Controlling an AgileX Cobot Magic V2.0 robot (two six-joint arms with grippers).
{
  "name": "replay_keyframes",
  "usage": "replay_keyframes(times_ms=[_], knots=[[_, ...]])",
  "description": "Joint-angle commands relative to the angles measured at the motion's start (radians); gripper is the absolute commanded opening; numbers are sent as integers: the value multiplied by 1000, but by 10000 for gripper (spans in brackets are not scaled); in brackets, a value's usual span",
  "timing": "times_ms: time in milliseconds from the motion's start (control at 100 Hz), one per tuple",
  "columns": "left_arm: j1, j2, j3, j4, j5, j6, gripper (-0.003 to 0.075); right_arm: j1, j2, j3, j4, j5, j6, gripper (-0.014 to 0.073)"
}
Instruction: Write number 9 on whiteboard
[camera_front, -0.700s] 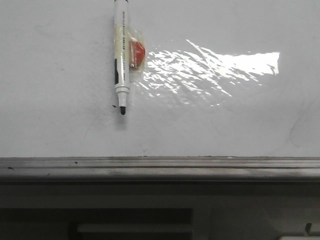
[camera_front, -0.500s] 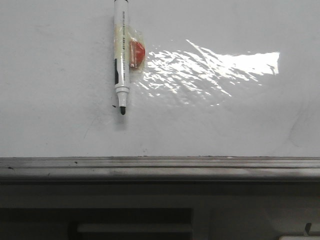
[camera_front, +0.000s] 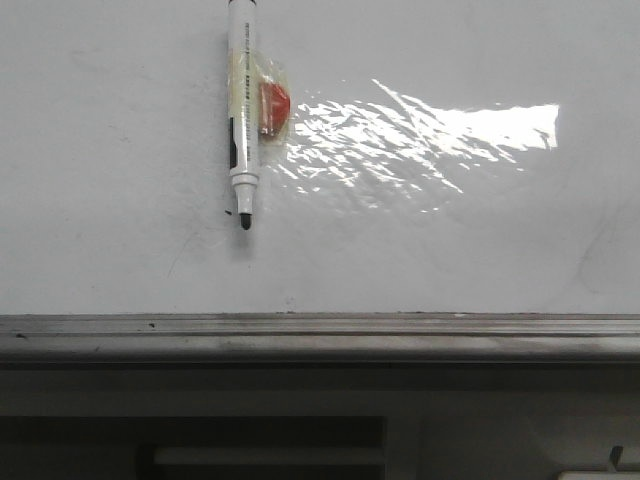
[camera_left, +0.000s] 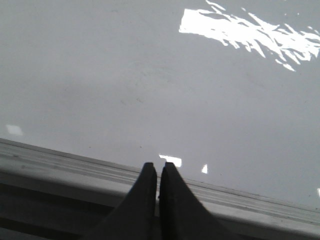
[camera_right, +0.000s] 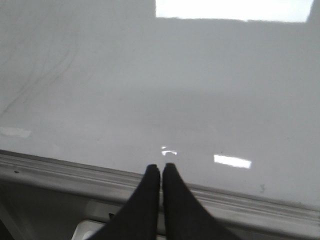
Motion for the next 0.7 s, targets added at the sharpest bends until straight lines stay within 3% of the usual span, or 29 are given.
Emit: replay_keyframes(times_ms=[0, 80, 160, 220, 280, 350, 460, 570, 690], knots=[[4, -30, 21, 29, -49, 9, -20, -6, -15, 26, -23, -14, -1, -41], [4, -30, 21, 29, -51, 9, -20, -6, -15, 26, -26, -14, -1, -41], [4, -30, 21, -5, -80, 5, -20, -6, -15, 26, -133, -48, -1, -41], [1, -30, 21, -247, -146, -36, -20, -6, -15, 26, -146, -129, 3, -41], [1, -30, 21, -517, -184, -44, -20, -6, -15, 26, -76, -262, 33, -41], [1, -30, 21, -633, -247, -42, -20, -6, -15, 26, 2, -409, 33, -41], [1, -30, 21, -708, -314, -42, -20, -6, -15, 26, 63, -575, 38, -41], [1, -30, 21, -743, -302, -42, -20, -6, -15, 26, 158, -627, 85, -41], [1, -30, 8, -737, -322, -40, -20, -6, -15, 18, 386, -625, 139, -41]])
